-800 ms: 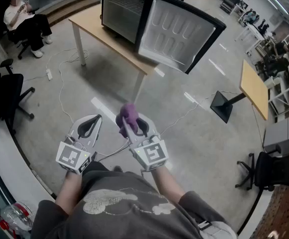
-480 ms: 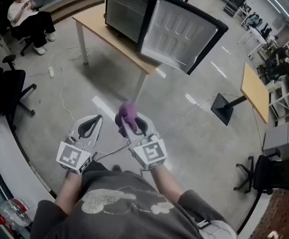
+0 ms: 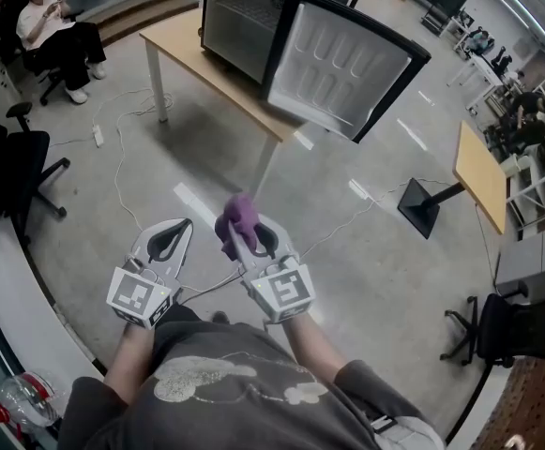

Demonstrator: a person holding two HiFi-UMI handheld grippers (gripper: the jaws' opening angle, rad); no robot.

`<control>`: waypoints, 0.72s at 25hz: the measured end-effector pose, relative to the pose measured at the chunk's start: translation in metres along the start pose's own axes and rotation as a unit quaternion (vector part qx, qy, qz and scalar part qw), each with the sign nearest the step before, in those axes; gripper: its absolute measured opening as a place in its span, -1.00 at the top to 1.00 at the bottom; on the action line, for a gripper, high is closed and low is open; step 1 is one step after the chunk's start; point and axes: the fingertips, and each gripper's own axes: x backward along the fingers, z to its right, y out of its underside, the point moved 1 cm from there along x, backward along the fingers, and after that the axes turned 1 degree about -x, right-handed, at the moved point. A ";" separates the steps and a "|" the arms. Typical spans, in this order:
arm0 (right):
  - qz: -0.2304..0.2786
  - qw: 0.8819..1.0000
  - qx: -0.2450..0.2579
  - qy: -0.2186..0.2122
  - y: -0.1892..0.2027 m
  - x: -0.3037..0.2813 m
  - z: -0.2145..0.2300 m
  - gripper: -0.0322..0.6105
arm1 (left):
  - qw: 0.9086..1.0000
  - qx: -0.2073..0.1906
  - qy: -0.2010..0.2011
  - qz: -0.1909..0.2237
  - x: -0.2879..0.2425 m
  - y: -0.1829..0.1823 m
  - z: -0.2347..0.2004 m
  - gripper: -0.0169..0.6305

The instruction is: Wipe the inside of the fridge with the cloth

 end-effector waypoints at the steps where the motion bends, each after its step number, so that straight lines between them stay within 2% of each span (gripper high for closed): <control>1: 0.005 1.000 -0.008 -0.003 -0.002 -0.001 0.000 0.66 | 1.000 0.002 0.000 0.000 0.000 0.000 -0.001 0.89; 7: 0.006 0.999 -0.041 0.010 0.000 -0.017 0.000 0.66 | 1.000 0.005 0.001 0.002 0.005 0.001 -0.021 0.89; 13: -0.007 0.999 -0.027 0.032 0.008 -0.053 0.007 0.66 | 1.000 0.018 0.015 0.005 -0.010 0.006 -0.062 0.89; 18: -0.008 0.999 -0.022 0.047 0.003 -0.110 0.011 0.66 | 0.999 0.022 0.031 0.005 -0.023 0.005 -0.116 0.89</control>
